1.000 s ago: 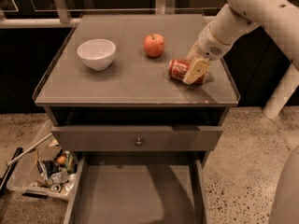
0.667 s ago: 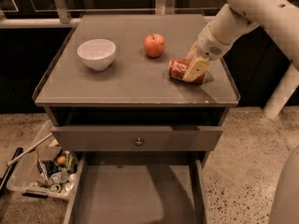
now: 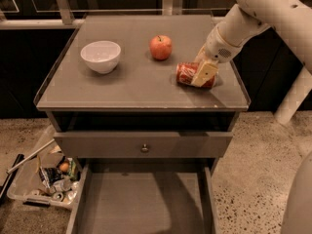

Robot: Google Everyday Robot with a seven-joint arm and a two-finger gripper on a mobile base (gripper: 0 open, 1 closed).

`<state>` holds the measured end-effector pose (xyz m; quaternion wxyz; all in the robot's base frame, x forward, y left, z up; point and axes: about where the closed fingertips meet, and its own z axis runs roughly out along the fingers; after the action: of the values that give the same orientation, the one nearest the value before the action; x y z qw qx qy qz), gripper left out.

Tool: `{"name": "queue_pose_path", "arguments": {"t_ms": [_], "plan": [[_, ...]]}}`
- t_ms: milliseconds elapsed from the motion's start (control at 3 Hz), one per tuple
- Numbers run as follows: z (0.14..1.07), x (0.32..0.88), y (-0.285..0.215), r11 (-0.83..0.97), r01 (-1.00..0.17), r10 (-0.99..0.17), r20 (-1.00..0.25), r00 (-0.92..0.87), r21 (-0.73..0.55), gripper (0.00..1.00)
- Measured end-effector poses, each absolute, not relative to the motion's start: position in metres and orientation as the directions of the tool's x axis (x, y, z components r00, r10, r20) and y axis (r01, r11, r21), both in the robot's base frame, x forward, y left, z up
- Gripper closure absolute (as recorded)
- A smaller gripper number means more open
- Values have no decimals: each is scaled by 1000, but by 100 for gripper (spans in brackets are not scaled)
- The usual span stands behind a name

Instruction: Place coke can into middle drawer

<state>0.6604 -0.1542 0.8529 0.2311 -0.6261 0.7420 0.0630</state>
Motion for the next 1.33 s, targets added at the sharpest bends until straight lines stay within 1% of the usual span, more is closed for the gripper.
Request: {"name": "queue_pose_path", "arguments": {"t_ms": [333, 667, 1000, 1333], "plan": [[862, 641, -160, 199, -953, -914, -394, -97, -227, 100], [885, 604, -174, 203, -934, -927, -366, -87, -293, 100], [908, 565, -188, 223, -912, -923, -376, -84, -344, 100], [918, 520, -196, 246, -890, -906, -419, -69, -385, 100]]}}
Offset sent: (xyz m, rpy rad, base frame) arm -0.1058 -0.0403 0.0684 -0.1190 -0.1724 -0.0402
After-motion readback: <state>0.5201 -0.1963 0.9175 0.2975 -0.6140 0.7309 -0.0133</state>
